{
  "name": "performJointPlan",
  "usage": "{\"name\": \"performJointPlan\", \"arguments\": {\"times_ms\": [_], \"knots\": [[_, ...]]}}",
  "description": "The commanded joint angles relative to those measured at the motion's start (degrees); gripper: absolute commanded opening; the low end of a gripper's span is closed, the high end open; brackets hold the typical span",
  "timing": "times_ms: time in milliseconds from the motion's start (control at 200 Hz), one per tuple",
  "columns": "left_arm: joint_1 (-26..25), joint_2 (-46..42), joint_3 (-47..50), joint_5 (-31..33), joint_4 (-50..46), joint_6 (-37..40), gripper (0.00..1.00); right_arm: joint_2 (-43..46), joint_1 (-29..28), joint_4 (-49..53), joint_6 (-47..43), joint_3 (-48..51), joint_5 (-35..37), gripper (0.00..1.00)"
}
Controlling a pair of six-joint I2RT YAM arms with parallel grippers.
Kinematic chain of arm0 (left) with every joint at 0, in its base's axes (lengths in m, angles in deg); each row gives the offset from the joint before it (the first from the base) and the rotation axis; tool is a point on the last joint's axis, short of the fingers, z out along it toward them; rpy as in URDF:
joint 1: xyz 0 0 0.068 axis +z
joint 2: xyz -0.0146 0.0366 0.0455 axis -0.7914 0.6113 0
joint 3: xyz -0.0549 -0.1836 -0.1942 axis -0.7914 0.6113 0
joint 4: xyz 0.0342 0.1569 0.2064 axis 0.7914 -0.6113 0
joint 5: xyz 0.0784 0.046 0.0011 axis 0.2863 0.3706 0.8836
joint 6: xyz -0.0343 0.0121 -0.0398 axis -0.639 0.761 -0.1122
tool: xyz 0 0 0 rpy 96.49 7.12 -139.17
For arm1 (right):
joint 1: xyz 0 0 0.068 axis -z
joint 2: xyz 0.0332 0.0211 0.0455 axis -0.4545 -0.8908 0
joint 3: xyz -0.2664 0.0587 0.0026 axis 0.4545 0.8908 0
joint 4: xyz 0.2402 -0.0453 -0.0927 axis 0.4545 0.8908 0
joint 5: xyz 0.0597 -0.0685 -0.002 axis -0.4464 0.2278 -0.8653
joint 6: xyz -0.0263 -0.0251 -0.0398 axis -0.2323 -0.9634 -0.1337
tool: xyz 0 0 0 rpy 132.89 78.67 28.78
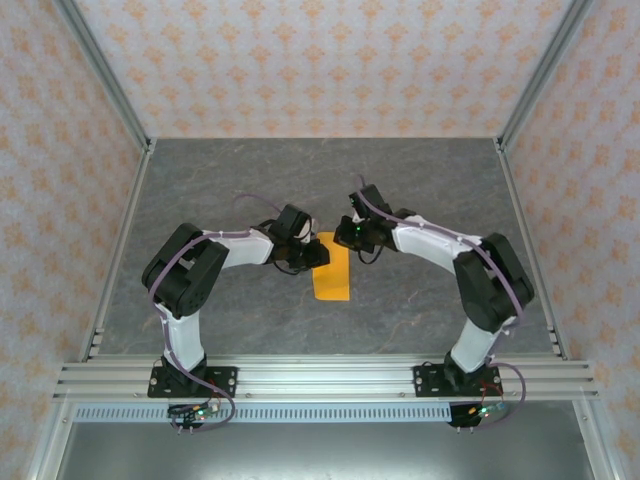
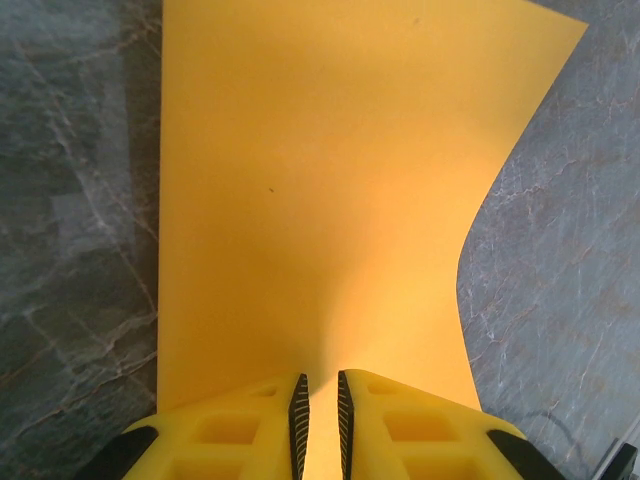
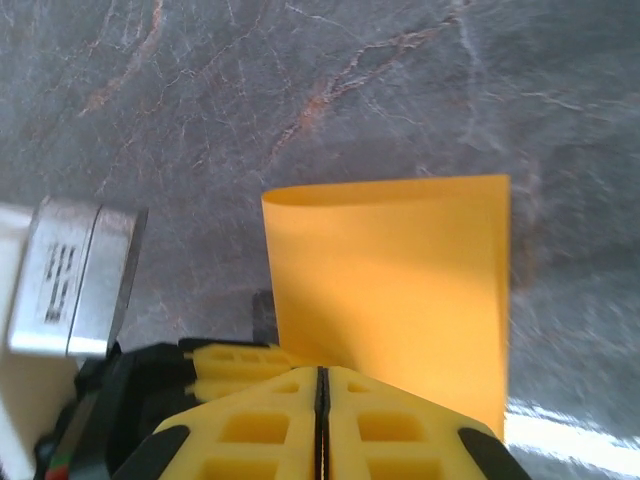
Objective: Fold a paper plane with a square sheet of paper (fold left side to right side)
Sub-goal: Hold the square sheet of paper at the center of the table.
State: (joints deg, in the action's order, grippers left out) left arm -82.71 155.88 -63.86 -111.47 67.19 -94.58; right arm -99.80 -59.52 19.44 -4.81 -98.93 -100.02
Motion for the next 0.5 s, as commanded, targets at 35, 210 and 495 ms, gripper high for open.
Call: {"name": "performJointPlan", "arguments": {"times_ms": [35,210,495], "knots": [[-1.22,1.55,1.14,3.51,-5.77,0.95,0.20,-5.46,-0.05,-0.84,-0.03,-3.24,-0.65,0.10],[-1.23,1.37,0.44,3.93,-7.35,1.53,0.20,-9.47,0.10,-1.34,0.77,-4.12,0.76,0.10],[-1.16,1.26,-0.03,4.34,-8.24,1.69,0.20,-12.62,0.36,1.48,1.31,-4.01,2.02,0.10]]}}
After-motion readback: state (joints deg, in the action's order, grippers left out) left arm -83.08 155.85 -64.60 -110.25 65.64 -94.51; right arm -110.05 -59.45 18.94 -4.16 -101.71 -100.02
